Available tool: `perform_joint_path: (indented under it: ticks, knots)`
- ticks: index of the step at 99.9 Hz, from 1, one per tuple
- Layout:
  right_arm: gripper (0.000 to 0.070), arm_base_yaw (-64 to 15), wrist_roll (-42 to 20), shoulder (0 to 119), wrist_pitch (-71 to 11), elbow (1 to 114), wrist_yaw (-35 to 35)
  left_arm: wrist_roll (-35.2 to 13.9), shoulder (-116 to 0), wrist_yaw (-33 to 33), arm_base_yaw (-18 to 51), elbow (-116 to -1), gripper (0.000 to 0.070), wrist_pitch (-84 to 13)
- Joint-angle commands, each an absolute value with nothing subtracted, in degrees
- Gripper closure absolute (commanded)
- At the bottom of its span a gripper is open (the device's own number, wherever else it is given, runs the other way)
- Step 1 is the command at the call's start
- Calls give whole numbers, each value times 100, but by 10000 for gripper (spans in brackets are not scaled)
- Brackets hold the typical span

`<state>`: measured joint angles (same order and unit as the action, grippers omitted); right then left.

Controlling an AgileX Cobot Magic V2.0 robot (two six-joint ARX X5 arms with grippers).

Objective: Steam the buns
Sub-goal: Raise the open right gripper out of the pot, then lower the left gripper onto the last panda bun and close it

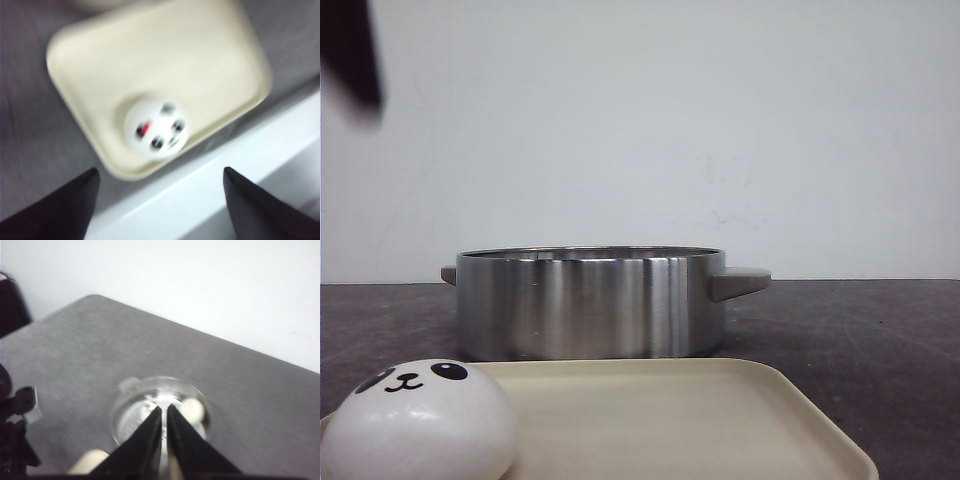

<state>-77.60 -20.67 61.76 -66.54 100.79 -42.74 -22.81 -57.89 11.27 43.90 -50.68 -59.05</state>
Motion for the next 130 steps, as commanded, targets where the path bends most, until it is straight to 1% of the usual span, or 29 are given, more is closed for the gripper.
perform_joint_path:
  ticks: [1, 3, 10, 13, 19, 30, 36, 52, 69, 87, 90, 94, 108, 114, 124, 130]
  knots:
    - [690, -7970, -2596, 6184, -7124, 10178, -4519, -2462, -5986, 1024, 4528, -5096, 191, -5754]
    - [690, -8003, -2663, 6156, -7303, 10178, -4567, -2499, -6069, 987, 4565, -5087, 171, -5741]
    - [690, -8082, -3343, 6064, -7961, 10178, -4764, -2613, -6337, 851, 4670, -5085, 105, -5638]
    - [690, -8103, -3540, 6038, -8152, 10173, -4814, -2672, -6447, 832, 4696, -5085, 85, -5548]
    - [690, -8136, -3607, 5970, -8171, 10103, -4816, -2797, -6632, 832, 4718, -5085, 62, -5317]
    - [690, -8202, -3612, 5863, -8145, 10090, -4851, -3129, -6971, 838, 4781, -5085, 62, -4915]
    - [690, -8208, -3712, 5859, -8143, 10090, -4847, -3260, -7157, 860, 4831, -5085, 62, -4790]
    - [690, -8213, -3693, 5824, -8143, 10090, -4799, -3262, -7627, 856, 4877, -5085, 63, -4654]
    - [690, -8246, -3747, 5822, -8145, 10090, -4803, -3264, -8125, 880, 4884, -5085, 63, -4729]
    - [690, -8246, -3826, 5822, -8145, 10090, -4803, -3262, -8372, 856, 4925, -5085, 78, -4753]
    - [690, -8246, -3828, 5822, -8145, 10090, -4803, -3262, -8399, 843, 4925, -5085, 99, -4735]
    - [690, -8246, -3841, 5822, -8145, 10090, -4803, -3262, -8429, 799, 4925, -5085, 169, -4711]
    - [690, -8246, -3861, 5822, -8145, 10090, -4801, -3186, -8510, 794, 4928, -5085, 540, -4696]
    - [690, -8246, -3859, 5822, -8147, 10090, -4801, -3041, -8512, 797, 4928, -5085, 693, -4692]
    - [690, -8246, -3859, 5822, -8147, 10090, -4801, -2915, -8497, 825, 4947, -5118, 700, -4698]
    - [690, -8246, -3857, 5815, -8147, 10090, -4801, -2851, -8451, 1063, 4947, -5251, 700, -4722]
